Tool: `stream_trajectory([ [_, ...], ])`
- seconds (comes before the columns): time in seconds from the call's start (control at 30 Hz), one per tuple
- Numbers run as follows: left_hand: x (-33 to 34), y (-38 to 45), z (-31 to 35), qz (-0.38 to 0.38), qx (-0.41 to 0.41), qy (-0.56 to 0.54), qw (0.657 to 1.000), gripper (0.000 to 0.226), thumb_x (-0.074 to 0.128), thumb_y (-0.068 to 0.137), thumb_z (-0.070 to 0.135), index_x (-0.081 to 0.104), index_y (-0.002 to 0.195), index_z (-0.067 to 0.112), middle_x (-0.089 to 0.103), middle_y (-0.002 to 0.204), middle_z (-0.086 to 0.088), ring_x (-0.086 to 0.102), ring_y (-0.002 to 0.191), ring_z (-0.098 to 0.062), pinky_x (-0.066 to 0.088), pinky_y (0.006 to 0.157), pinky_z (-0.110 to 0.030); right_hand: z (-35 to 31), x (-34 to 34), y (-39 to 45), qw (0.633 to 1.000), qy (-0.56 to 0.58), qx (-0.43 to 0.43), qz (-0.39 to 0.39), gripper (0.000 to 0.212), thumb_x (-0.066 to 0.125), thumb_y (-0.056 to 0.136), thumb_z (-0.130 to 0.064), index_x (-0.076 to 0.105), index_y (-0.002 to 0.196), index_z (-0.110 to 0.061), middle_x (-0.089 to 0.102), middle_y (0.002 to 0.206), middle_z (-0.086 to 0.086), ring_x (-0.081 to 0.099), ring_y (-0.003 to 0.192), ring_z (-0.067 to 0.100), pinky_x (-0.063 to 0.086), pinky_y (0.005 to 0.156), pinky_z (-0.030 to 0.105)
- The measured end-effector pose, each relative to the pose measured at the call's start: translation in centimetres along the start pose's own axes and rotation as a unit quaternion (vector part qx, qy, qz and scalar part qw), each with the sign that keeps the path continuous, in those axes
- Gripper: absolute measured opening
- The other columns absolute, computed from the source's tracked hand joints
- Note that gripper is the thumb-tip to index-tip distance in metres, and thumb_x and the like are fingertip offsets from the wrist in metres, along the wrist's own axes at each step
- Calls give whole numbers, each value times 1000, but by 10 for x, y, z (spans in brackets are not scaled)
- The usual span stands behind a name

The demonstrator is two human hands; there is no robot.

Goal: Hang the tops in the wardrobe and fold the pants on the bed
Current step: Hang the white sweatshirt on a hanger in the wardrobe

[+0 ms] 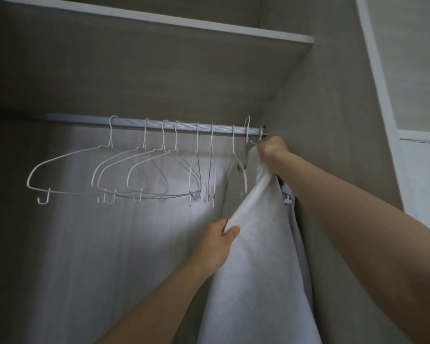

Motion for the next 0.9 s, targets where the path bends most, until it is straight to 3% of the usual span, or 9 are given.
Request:
stream_trajectory([
  [0.13,11,-9,-16,-40,-17,23,999,20,53,99,21,63,103,3,69,92,-5,66,81,-16,52,74,-29,22,7,-1,999,-35,35,-19,18,48,97,-10,58,108,1,52,105,16,52,99,26,36,77,30],
  [0.23,15,-12,-17,-43,-21,15,999,18,53,99,20,64,105,8,71,100,-7,69,90,-19,54,82,-34,22,-1,-3,999,-41,32,-10,18,50,97,-12,58,95,4,54,106,16,53,101,23,37,78,30],
  [0.3,17,-14,-14,-49,-18,8,999,13,53,99,19,63,102,11,69,94,-3,66,81,-13,53,74,-27,21,-4,-2,999,-27,20,-12,25,52,97,-16,59,108,5,58,114,18,56,110,29,40,82,31],
  [0.4,22,-24,-11,-58,-17,7,998,10,53,99,20,61,99,14,68,91,0,64,78,-10,52,70,-22,19,-7,-14,999,-10,14,-37,22,57,92,-22,56,104,-3,59,104,17,59,96,29,47,79,34],
  [0.5,28,-41,-12,-61,-20,-2,998,7,57,97,21,61,102,16,70,98,1,67,88,-12,54,79,-27,21,-10,-30,994,-51,1,-96,32,62,85,-15,55,112,0,58,102,18,61,85,30,47,63,29],
  [0.6,31,-63,-9,-64,-18,19,998,25,65,91,19,57,115,18,67,109,3,65,96,-7,52,80,-19,19,-13,-54,985,-102,-15,-142,41,61,85,-10,48,123,-2,55,102,15,59,84,28,43,54,26],
  [0.7,35,-94,-1,-81,24,78,993,46,62,89,16,44,131,25,61,114,8,61,98,-4,47,78,-10,20,-16,-77,975,-154,-63,-149,40,56,84,-8,47,122,-7,56,111,16,60,100,33,51,67,33],
  [0.8,35,-126,13,-80,45,123,988,60,58,86,15,31,136,36,63,109,3,64,92,-15,55,77,-31,26,-19,-102,974,-119,-48,-186,54,56,85,-7,37,135,-7,54,119,19,60,100,32,53,63,34],
  [0.9,30,-155,21,-77,35,150,985,68,58,81,17,26,136,41,65,109,1,66,89,-21,56,76,-40,38,-25,-132,972,-106,-22,-211,58,57,89,-10,31,140,-1,52,122,20,56,101,30,46,55,29],
])
Point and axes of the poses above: each hand's wrist, its own y-axis towards the middle knuckle, its own x-axis out of the palm, z = x × y, the point moved 3 cm from there along y, towards the middle knuckle
